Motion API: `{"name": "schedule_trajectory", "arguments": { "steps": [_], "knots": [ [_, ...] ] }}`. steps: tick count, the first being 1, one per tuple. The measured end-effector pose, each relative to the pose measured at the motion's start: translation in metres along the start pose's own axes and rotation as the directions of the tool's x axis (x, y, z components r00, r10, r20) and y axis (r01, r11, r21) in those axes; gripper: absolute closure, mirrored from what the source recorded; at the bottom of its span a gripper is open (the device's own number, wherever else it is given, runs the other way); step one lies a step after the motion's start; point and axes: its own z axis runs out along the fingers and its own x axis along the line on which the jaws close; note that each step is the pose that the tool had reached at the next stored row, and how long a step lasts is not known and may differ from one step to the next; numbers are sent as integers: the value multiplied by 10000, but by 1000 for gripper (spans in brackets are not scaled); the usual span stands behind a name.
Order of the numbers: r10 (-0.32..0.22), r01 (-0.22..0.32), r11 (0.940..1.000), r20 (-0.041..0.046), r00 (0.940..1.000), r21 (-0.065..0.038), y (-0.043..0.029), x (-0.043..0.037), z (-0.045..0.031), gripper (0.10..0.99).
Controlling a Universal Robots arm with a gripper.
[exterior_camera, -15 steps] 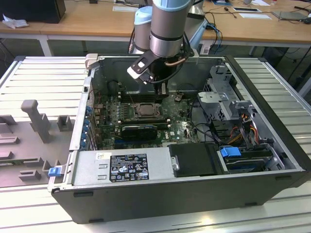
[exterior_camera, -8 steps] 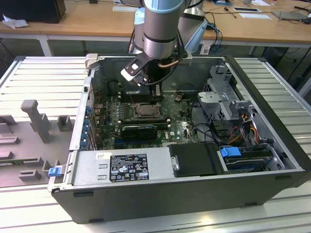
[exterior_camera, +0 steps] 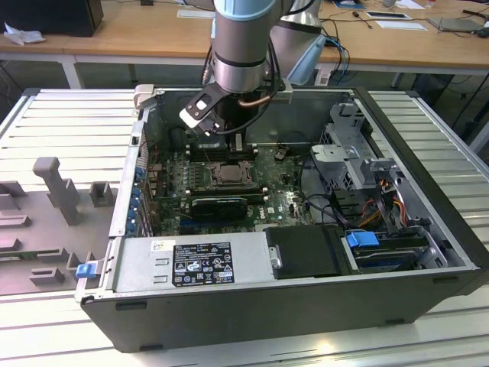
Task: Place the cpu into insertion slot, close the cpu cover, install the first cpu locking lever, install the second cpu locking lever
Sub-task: 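Close the cpu cover, then install the first cpu locking lever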
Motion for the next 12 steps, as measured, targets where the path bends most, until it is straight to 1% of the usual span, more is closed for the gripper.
{"name": "schedule_trajectory", "arguments": {
  "steps": [7, 8, 10, 11, 12],
  "knots": [
    [-1, 1, 10000, 1, 10000, 0, -110, 3, 0, 980],
    [-2, 2, 10000, 2, 10000, 0, -123, 4, -11, 980],
    [-1, 1, 10000, 0, 10000, -1, -132, 7, -61, 980],
    [-2, 2, 10000, 0, 10000, -1, -132, 8, -87, 980],
    [-2, 2, 10000, 0, 10000, -2, -133, 10, -129, 980]
  ]
}}
